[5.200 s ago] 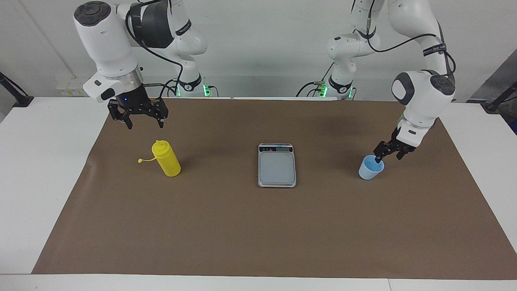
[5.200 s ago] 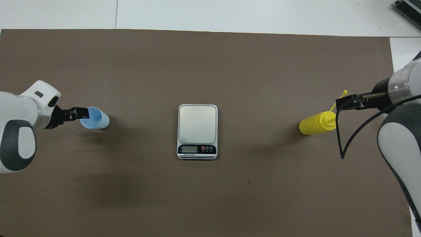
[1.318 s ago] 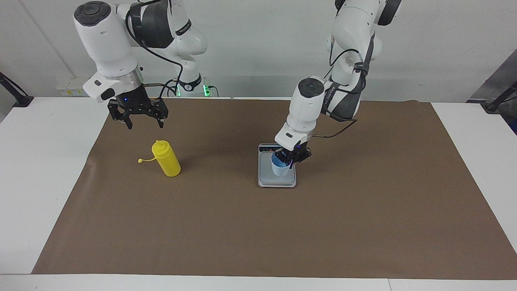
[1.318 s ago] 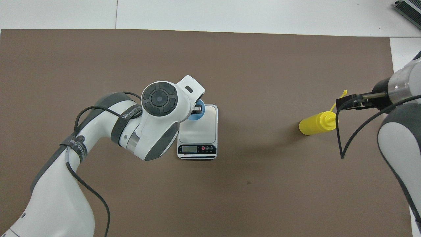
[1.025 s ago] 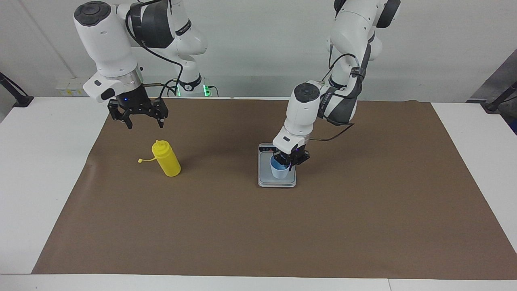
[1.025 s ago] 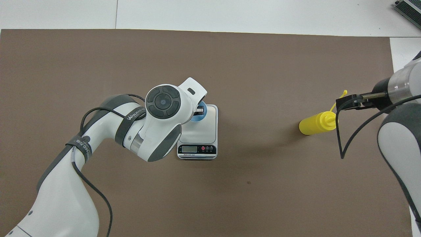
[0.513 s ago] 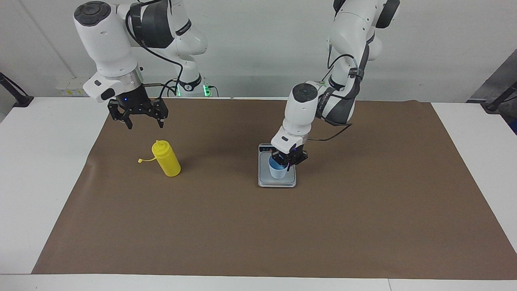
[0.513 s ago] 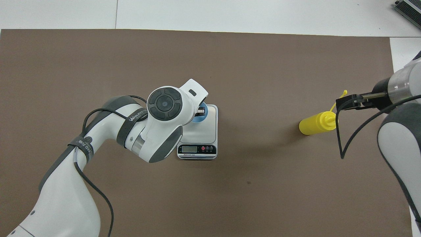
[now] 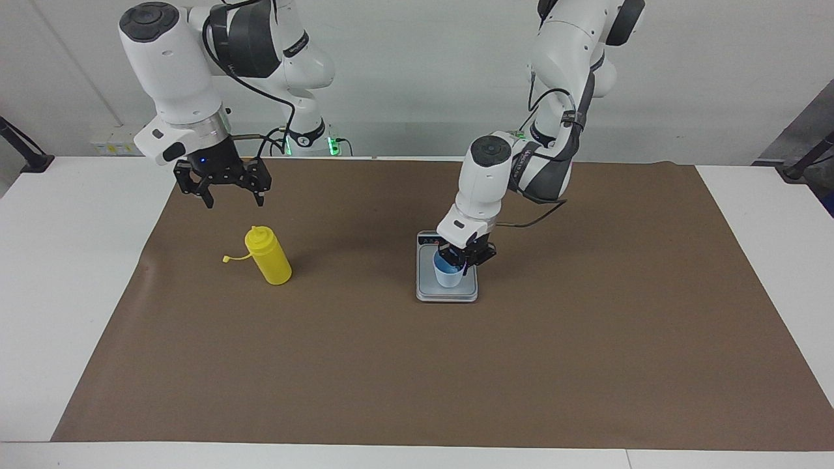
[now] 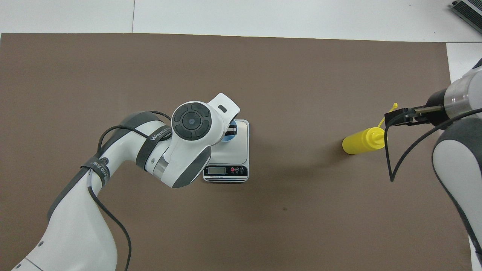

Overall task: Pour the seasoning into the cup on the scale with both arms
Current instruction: 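Release the blue cup on the scale and withdraw the left gripper, then open the right gripper and grasp the yellow squeeze bottle, then lift the yellow bottle with the right gripper toward the cup, then tilt the yellow bottle nozzle down over the blue cup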

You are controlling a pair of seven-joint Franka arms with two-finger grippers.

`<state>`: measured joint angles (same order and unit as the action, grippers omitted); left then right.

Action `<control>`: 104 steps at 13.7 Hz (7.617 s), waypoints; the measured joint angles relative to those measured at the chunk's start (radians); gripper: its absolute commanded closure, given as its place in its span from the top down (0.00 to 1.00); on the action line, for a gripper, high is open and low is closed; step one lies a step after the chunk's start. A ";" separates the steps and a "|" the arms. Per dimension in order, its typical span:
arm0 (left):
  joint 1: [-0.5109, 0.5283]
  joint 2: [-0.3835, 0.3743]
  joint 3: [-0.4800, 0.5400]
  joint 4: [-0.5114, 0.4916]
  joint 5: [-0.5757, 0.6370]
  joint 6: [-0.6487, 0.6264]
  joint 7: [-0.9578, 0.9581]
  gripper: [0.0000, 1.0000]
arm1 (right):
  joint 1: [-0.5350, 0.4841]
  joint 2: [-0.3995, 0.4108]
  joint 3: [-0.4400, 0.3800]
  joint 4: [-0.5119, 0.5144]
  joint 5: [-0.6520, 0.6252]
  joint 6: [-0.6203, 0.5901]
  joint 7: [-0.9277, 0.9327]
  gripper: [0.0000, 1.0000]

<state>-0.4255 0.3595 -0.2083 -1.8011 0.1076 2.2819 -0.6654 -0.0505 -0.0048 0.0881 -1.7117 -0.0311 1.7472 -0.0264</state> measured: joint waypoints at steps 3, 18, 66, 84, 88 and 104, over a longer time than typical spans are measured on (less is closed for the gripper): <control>0.000 -0.006 0.007 0.005 0.001 -0.005 0.000 1.00 | 0.000 0.000 0.000 0.000 0.000 0.000 0.000 1.00; 0.361 -0.273 0.034 0.042 -0.045 -0.313 0.485 1.00 | -0.017 0.000 -0.004 0.000 0.000 -0.012 0.000 1.00; 0.529 -0.354 0.035 0.218 -0.137 -0.696 0.725 1.00 | -0.344 0.390 -0.002 -0.278 0.929 0.065 0.778 0.00; 0.529 -0.355 0.035 0.238 -0.129 -0.741 0.725 1.00 | -0.089 0.208 0.002 -0.291 0.906 0.562 1.174 0.00; 0.529 -0.356 0.034 0.251 -0.129 -0.745 0.725 1.00 | 0.058 0.207 0.003 -0.292 0.761 0.721 1.311 0.00; 0.529 -0.356 0.034 0.250 -0.129 -0.745 0.725 1.00 | 0.334 0.283 0.004 -0.104 -0.298 0.764 1.910 0.00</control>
<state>0.1039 0.0039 -0.1745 -1.5507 -0.0215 1.5367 0.0595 0.2838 0.2780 0.0919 -1.8154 -0.3287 2.5110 1.8833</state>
